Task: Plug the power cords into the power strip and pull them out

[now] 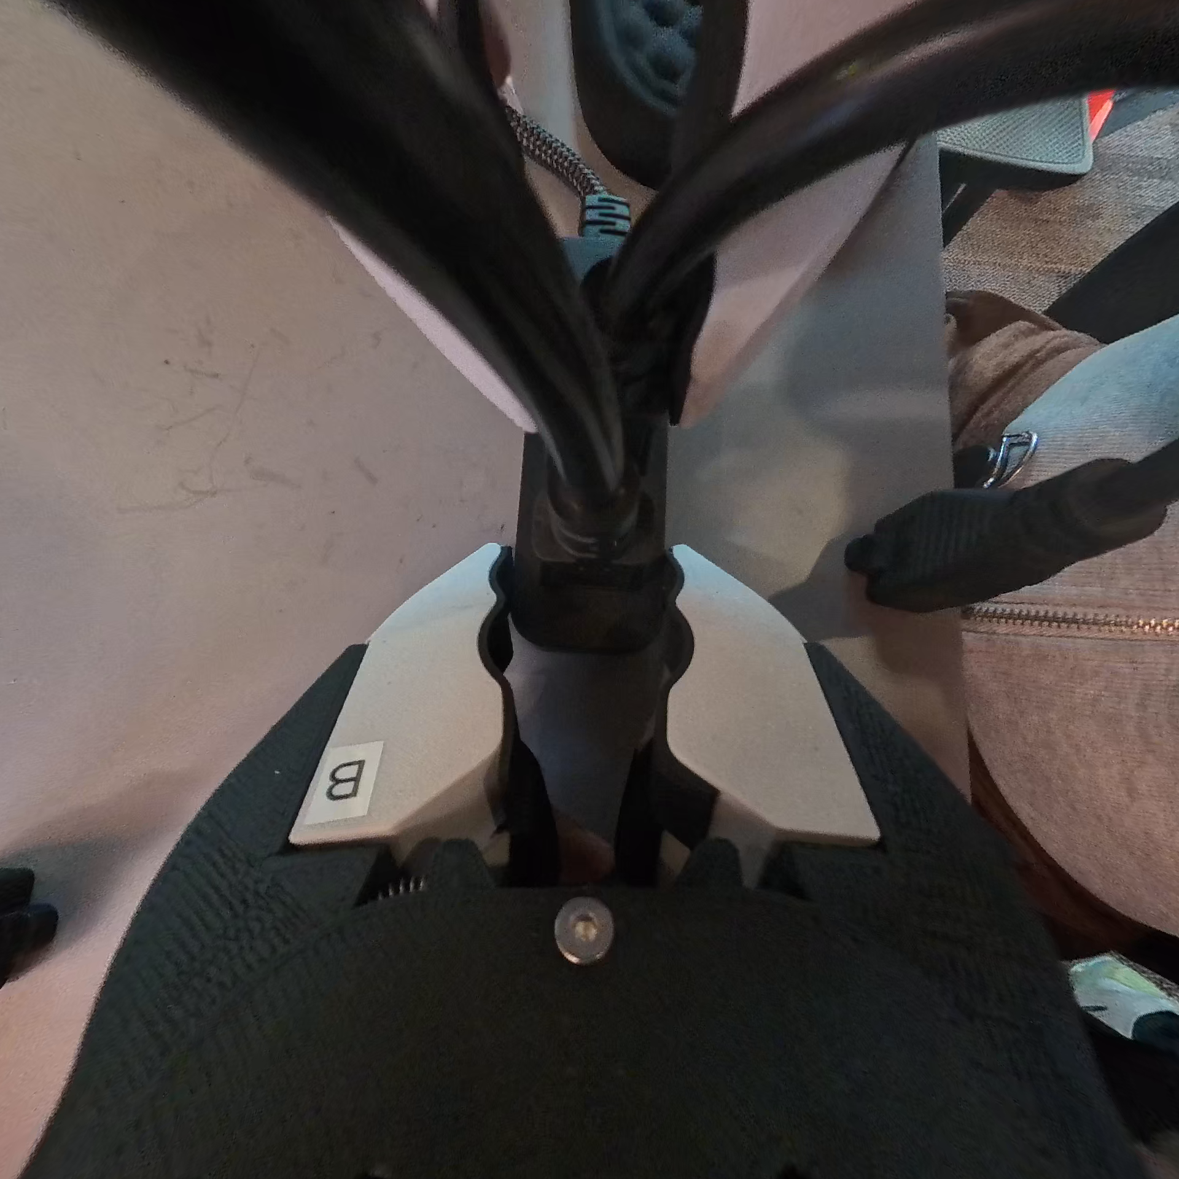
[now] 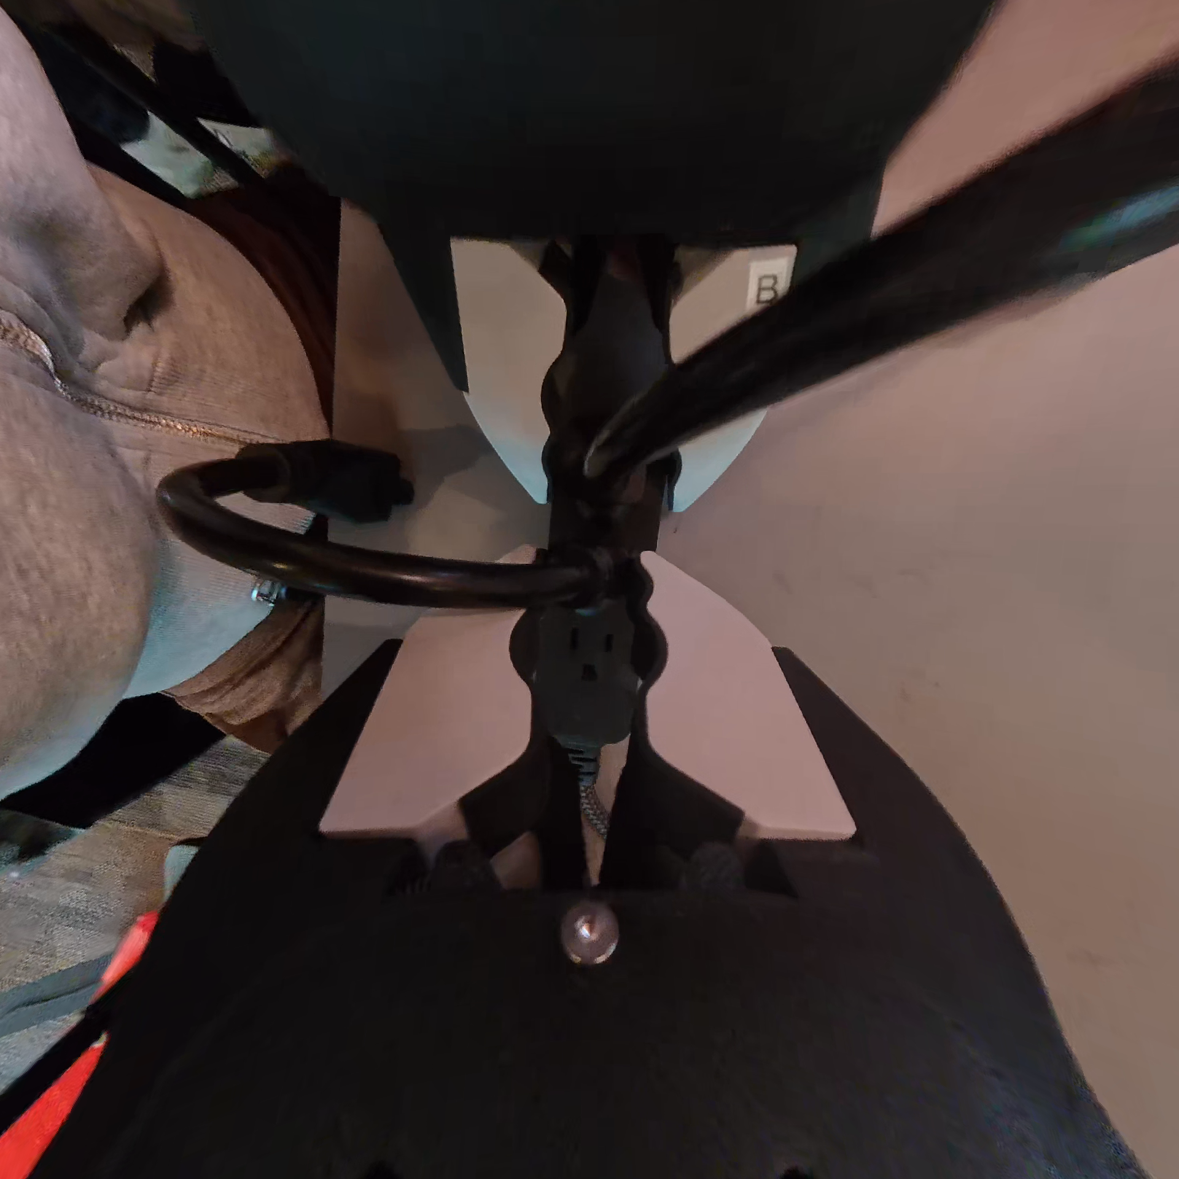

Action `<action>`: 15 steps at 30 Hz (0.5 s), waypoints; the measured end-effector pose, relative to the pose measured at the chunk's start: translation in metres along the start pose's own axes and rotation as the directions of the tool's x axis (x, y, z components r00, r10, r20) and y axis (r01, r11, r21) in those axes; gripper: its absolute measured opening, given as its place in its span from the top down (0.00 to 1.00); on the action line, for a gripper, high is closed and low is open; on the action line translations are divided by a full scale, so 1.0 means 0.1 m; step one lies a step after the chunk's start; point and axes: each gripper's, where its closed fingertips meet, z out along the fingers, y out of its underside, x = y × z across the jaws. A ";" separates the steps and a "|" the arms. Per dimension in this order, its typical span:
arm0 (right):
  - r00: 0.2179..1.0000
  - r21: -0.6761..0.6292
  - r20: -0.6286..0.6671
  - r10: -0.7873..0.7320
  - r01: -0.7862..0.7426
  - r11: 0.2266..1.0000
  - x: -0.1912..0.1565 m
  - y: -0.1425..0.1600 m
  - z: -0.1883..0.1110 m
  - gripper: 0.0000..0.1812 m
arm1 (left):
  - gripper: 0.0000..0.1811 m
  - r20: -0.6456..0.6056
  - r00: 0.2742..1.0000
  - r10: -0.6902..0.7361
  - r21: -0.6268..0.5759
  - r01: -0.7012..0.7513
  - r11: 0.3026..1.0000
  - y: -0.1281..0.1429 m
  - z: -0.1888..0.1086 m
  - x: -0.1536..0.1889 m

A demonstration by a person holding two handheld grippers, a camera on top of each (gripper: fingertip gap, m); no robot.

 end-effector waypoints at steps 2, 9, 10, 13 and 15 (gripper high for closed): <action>0.999 -0.001 -0.017 -0.031 0.031 1.000 -0.02 0.01 -0.02 0.86 | 0.76 0.003 1.000 0.000 0.002 0.000 1.000 0.00 0.00 0.00; 0.984 0.065 -0.150 -0.099 0.109 0.992 -0.06 -0.14 -0.31 0.77 | 0.76 0.004 1.000 0.001 0.001 -0.001 1.000 0.00 0.00 0.00; 0.985 0.049 -0.139 -0.098 0.106 0.993 -0.08 -0.13 -0.29 0.78 | 0.76 0.004 1.000 0.002 0.000 -0.002 1.000 0.00 0.00 0.00; 0.988 0.036 -0.125 -0.087 0.092 0.995 -0.07 -0.11 -0.20 0.84 | 0.76 0.002 1.000 0.000 0.000 0.000 1.000 0.00 0.00 0.00; 0.983 0.033 -0.152 -0.100 0.107 0.994 -0.02 -0.10 -0.19 0.88 | 0.76 0.004 1.000 0.001 0.001 -0.001 1.000 0.00 0.00 0.00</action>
